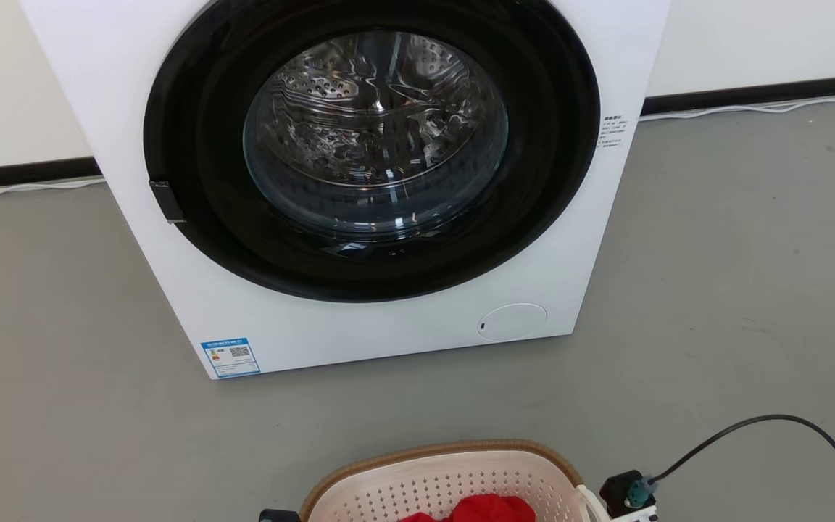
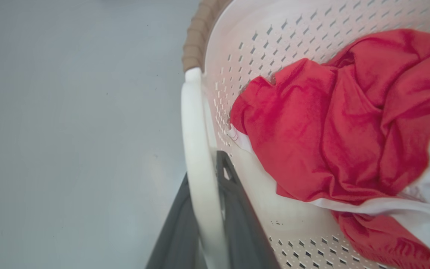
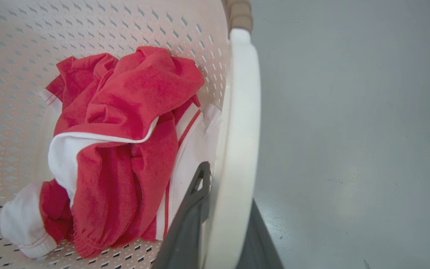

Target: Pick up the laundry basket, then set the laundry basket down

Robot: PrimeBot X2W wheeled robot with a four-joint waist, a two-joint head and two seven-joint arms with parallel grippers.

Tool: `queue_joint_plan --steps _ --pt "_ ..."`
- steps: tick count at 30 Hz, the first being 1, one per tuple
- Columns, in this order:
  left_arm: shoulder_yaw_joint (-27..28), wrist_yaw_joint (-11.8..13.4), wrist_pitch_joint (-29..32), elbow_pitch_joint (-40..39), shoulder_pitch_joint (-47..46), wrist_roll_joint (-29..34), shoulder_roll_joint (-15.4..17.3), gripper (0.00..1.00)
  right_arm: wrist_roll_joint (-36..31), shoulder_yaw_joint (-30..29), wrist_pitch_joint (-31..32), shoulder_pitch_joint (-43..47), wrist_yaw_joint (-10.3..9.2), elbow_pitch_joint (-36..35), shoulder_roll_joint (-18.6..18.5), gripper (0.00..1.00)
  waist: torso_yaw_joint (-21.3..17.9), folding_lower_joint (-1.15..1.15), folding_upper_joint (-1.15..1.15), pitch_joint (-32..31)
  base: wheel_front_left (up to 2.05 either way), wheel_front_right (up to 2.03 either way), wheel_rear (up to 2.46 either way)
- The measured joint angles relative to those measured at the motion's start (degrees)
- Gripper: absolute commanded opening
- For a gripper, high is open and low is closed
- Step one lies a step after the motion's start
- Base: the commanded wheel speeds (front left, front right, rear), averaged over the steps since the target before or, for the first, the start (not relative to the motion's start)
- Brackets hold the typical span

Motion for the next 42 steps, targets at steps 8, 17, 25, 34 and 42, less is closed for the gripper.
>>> queue_joint_plan --steps 8,17,25,34,42 --pt "-0.70 0.43 -0.32 -0.23 -0.34 -1.40 0.02 0.00 0.44 0.23 -0.71 -0.13 0.00 0.22 -0.01 0.00 0.06 0.00 0.00 0.56 0.00 0.00 0.00" --pt "-1.09 0.99 -1.58 0.23 -3.77 -1.89 0.13 0.00 1.02 0.12 -2.57 -2.55 0.00 0.11 -0.04 0.00 -0.15 0.00 0.00 3.93 0.00 0.00 0.00" --pt "0.33 1.12 -5.21 1.69 -11.72 -1.90 0.21 0.00 1.27 -1.08 -7.28 -9.66 0.00 0.02 -0.13 0.00 -0.17 0.01 0.00 10.99 0.00 0.00 0.00" --pt "2.72 1.49 -9.82 2.08 -20.92 -1.97 0.62 0.00 -0.31 -2.67 -14.78 -19.52 0.02 1.88 0.03 0.00 0.14 0.00 0.00 21.18 0.00 0.00 0.00" --pt "4.82 2.63 -10.50 0.31 -27.32 -0.73 1.02 0.00 -2.64 -3.94 -19.39 -25.72 0.05 5.19 0.32 0.00 0.85 0.01 0.00 30.20 0.00 0.00 0.00"
